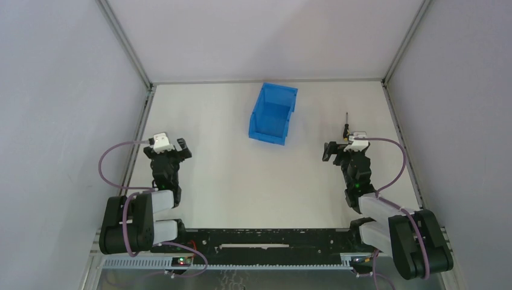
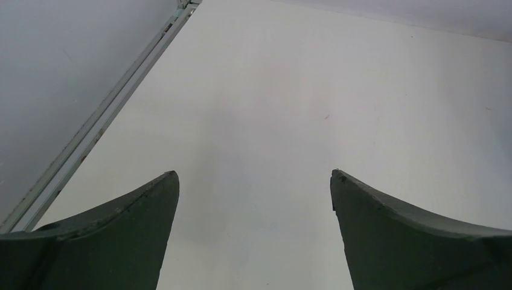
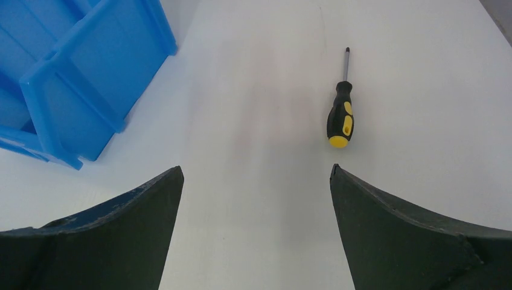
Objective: Put the screwdriver in the bin
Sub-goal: Pick up the screwdriver from the center of the board.
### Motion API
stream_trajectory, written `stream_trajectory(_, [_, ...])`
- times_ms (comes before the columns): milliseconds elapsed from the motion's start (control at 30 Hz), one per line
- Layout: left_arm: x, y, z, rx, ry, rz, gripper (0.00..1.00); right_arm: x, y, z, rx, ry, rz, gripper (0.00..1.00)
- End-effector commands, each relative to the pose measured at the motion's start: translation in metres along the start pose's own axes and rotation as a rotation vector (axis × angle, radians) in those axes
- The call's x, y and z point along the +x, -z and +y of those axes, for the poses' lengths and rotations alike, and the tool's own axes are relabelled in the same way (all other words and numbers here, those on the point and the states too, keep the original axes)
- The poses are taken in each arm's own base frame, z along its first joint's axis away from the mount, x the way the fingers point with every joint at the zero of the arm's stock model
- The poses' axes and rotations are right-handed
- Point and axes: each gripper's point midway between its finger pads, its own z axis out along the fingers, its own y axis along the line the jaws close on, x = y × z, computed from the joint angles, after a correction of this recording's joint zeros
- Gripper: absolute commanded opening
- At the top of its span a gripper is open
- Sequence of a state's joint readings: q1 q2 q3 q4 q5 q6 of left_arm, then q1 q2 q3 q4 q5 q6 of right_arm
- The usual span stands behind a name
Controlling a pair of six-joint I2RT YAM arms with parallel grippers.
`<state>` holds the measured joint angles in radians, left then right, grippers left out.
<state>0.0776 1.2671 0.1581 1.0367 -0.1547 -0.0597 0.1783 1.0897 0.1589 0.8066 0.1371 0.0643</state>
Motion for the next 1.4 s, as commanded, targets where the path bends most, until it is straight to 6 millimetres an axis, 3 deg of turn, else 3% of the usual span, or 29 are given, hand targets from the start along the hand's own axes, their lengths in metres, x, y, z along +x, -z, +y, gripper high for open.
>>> stream_trajectory(0, [-0.022,-0.007,-0.001,-0.004,-0.012,-0.066,1.0,-0.016,-0.002,-0.002,0.01,0.005,-0.061,1.0])
stream_trajectory(1033, [-0.022,-0.007,-0.001,-0.004,-0.013,-0.066,1.0,-0.018,-0.009,0.005,-0.016,0.031,-0.025,1.0])
stream_trajectory(1200, [-0.022,-0.007,-0.001,-0.005,-0.013,-0.066,1.0,-0.032,-0.009,0.006,0.019,0.062,0.009,1.0])
stream_trajectory(1367, [-0.023,-0.007,-0.001,-0.005,-0.012,-0.067,1.0,-0.076,-0.005,0.015,0.006,0.064,-0.027,1.0])
